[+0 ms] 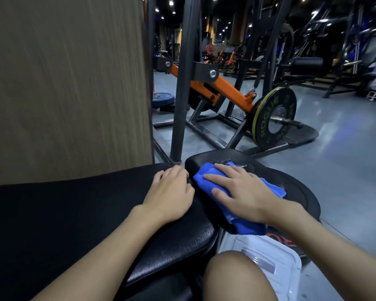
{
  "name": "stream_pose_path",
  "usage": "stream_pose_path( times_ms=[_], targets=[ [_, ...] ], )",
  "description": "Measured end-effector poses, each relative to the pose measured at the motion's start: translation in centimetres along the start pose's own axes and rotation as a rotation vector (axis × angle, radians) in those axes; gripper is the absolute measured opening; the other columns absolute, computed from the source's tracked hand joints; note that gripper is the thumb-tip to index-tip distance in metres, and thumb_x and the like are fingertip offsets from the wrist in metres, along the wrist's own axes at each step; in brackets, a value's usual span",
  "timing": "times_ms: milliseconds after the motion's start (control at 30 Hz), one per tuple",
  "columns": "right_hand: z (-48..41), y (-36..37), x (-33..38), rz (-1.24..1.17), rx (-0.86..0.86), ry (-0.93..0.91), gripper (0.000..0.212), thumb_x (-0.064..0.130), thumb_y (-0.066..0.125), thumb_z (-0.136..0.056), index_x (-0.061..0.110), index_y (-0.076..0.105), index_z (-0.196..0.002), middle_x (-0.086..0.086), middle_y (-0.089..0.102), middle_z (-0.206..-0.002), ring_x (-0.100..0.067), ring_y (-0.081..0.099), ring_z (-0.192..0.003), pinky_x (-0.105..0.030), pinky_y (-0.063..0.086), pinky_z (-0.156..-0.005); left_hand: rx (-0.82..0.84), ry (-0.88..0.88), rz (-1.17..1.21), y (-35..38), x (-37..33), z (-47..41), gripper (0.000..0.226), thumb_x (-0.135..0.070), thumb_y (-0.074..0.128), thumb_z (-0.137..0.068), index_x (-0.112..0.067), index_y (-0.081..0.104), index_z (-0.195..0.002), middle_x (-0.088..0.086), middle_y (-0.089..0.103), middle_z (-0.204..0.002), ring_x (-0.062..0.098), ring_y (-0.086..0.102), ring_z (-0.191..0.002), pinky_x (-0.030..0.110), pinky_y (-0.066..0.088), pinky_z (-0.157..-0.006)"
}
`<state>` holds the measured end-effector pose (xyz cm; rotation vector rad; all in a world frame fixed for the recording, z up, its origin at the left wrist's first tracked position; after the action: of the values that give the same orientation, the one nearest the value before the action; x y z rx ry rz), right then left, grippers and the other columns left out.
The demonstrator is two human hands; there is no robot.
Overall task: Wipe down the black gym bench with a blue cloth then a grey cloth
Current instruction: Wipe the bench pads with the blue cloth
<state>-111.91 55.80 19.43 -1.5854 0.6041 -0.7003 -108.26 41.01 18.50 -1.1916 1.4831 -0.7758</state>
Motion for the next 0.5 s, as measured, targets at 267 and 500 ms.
stream_pose_path(
  times_ms=[267,500],
  targets=[
    [-6.4,0.3,-0.4,-0.048,-0.006,0.025,0.051,0.052,0.045,-0.092,0.048,0.04,-0.142,0.008,0.031,-0.155,-0.024,0.029,-0.142,-0.049,0.03,-0.112,-0.048,-0.006,-0.063,0.6,0.6,-0.2,0.036,-0.033,0.036,-0.093,-0.015,0.046,-0.122,0.0,0.049,-0.124,0.018,0.042,-0.123,0.034,0.026,-0.11],
    [-13.1,0.7,-1.0,-0.101,0.039,0.071,0.049,0.054,0.039,-0.088,0.052,0.044,-0.137,0.007,0.043,-0.146,-0.029,0.038,-0.135,-0.051,0.033,-0.106,-0.024,0.018,-0.081,0.6,0.5,-0.3,0.043,-0.048,0.034,-0.092,-0.019,0.048,-0.121,-0.004,0.046,-0.123,0.016,0.039,-0.125,0.037,0.024,-0.111]
  ],
)
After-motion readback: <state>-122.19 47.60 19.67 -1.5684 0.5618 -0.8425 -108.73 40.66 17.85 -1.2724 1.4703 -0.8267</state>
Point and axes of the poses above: each hand's wrist, its own z-axis away from the middle knuckle, its own y-axis out of the palm, x = y × z, the point moved 8 cm from there along -z, towards the middle knuckle
